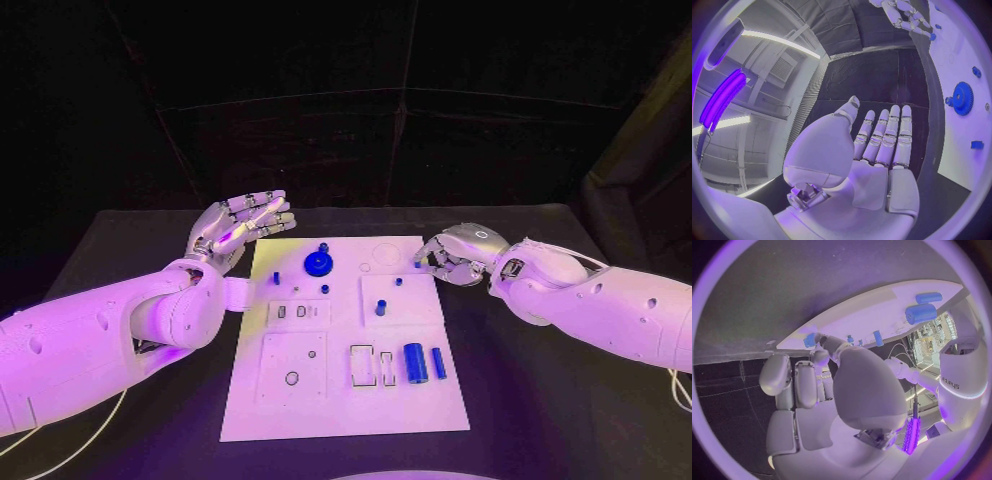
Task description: Assemble the parts on the task board
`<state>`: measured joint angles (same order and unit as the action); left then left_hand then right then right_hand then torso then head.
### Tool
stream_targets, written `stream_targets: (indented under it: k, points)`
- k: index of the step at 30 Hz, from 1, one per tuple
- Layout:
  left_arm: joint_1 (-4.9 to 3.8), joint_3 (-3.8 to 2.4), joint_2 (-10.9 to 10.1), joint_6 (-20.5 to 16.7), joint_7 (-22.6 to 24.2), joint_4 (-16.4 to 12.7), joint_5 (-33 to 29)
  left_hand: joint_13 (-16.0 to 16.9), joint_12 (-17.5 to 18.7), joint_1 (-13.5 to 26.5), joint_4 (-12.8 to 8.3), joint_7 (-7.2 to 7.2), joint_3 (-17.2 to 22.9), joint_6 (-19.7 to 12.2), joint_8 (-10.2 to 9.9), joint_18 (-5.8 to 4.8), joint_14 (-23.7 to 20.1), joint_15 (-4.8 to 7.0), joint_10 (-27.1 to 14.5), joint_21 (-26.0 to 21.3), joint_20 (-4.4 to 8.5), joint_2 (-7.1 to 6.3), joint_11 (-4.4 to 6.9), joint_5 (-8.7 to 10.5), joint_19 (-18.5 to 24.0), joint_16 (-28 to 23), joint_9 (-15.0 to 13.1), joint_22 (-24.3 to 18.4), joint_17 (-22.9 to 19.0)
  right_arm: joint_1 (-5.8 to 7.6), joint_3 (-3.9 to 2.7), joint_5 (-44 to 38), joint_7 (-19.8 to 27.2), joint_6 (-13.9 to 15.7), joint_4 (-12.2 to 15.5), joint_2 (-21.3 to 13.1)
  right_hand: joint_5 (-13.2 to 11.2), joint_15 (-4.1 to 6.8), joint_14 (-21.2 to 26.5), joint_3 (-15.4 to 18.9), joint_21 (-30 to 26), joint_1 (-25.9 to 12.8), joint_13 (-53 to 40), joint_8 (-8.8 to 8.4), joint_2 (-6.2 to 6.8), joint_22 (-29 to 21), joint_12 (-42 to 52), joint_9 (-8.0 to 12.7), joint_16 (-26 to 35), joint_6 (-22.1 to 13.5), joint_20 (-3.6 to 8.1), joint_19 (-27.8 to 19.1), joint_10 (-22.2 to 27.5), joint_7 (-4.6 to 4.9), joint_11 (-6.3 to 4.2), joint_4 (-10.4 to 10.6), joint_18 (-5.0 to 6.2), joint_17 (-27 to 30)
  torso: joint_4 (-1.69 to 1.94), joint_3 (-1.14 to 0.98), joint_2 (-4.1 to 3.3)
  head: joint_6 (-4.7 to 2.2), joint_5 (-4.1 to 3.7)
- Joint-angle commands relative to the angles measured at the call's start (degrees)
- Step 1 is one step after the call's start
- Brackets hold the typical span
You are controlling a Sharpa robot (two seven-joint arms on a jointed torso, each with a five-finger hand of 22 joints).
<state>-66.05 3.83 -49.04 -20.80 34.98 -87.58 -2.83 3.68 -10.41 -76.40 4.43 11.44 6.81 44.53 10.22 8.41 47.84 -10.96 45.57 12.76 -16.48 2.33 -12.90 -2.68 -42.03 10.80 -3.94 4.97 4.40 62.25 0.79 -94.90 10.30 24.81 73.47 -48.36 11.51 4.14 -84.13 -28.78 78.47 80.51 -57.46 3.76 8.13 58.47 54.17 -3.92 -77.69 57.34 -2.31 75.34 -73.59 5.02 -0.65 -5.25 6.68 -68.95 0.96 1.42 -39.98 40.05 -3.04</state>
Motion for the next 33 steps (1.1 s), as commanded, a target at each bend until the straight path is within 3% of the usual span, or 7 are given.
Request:
stream_targets:
  k: [1,15,33]
  points:
    - [-0.08,-0.05,0.0,0.7,0.2,0.0,0.3,-0.1,0.2,0.1,-0.4,4.07,0.0,0.5,-0.1,1.10,0.1,-0.24,0.3,-0.2,0.04,0.44,-0.20,-0.02,-0.4,-0.2,0.1,-0.1,-0.1,0.09,-0.03,-2.1,-1.0,2.1,0.2,0.1,-0.5,0.44,-1.9,-0.6,-0.2,-0.6,-0.2,-0.18,-0.07,0.1,0.5,0.1,0.1,-0.3,0.45,-0.1,-0.3,-0.16,-0.19,0.1,-0.76,-0.1,0.00,-0.01,0.01,0.02,0.04]
    - [-0.08,-0.05,0.1,0.7,0.1,0.2,0.3,-0.1,0.2,0.1,-0.4,4.07,0.0,0.5,-0.1,1.10,0.1,-0.24,0.3,-0.2,0.04,0.44,-0.20,-0.02,-0.4,-0.2,0.1,-0.1,-0.1,0.10,-0.06,-1.7,-0.3,4.4,0.6,0.1,-1.0,0.53,-2.1,-1.5,0.0,-1.1,-1.2,-0.02,-0.28,0.7,1.7,0.0,-0.2,-0.1,0.56,0.2,-0.9,-0.16,-0.26,0.0,-0.88,-0.8,0.00,0.00,0.04,0.08,-0.05]
    - [-0.08,-0.05,0.0,0.9,-0.2,0.1,0.3,-0.1,0.4,0.1,-0.6,4.06,0.1,0.5,-0.2,1.08,0.1,-0.26,0.3,-0.3,0.04,0.44,-0.21,-0.02,-0.4,-0.3,0.1,-0.1,-0.1,0.12,-0.06,-5.9,-4.7,1.0,-1.0,1.6,-1.9,0.63,-2.1,-2.7,0.0,-1.3,-1.4,0.04,-0.03,0.8,1.8,-0.1,-0.2,0.2,0.67,0.3,-0.9,-0.34,-0.38,-0.8,-0.89,-0.8,-0.01,0.01,0.01,0.18,0.12]
